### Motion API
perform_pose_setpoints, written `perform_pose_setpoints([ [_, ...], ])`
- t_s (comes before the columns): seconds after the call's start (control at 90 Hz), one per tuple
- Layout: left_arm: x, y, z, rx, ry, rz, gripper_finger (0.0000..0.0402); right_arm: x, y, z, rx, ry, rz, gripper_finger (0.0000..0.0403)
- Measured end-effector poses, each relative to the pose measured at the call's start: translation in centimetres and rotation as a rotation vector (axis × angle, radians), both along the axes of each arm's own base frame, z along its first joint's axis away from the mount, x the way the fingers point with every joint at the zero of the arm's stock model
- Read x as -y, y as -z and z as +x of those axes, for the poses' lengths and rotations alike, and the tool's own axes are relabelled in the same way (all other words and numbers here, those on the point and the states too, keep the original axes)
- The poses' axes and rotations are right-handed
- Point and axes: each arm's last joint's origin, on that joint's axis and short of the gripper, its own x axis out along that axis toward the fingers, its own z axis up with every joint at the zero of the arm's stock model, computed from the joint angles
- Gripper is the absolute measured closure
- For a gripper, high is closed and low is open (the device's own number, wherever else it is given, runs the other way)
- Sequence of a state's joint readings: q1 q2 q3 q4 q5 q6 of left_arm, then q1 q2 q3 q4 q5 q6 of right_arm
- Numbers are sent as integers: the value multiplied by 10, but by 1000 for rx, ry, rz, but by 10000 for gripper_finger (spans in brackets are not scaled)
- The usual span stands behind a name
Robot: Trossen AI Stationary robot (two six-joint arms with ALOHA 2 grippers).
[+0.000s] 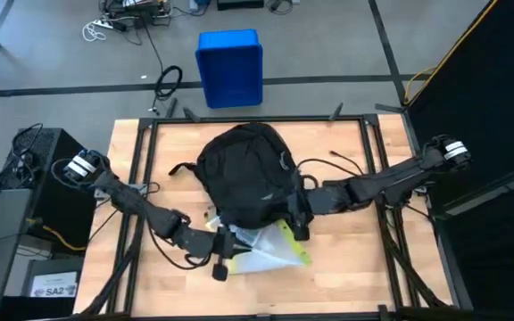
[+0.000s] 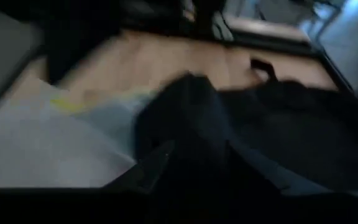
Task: Unpack backpack
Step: Remove the zip lock bag from the backpack
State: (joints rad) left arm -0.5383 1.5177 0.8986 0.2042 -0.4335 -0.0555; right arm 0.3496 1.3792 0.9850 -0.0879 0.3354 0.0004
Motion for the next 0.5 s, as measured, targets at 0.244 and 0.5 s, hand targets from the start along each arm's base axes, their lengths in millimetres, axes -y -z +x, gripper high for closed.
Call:
perform_pose_setpoints([
  [0.244, -12, -2, 7, 16, -42, -10, 402, -37, 2, -2, 0, -114, 33, 243],
  [0.5, -18, -9, 13, 91, -56, -21, 402, -51, 26, 12, -20, -98, 55, 180],
])
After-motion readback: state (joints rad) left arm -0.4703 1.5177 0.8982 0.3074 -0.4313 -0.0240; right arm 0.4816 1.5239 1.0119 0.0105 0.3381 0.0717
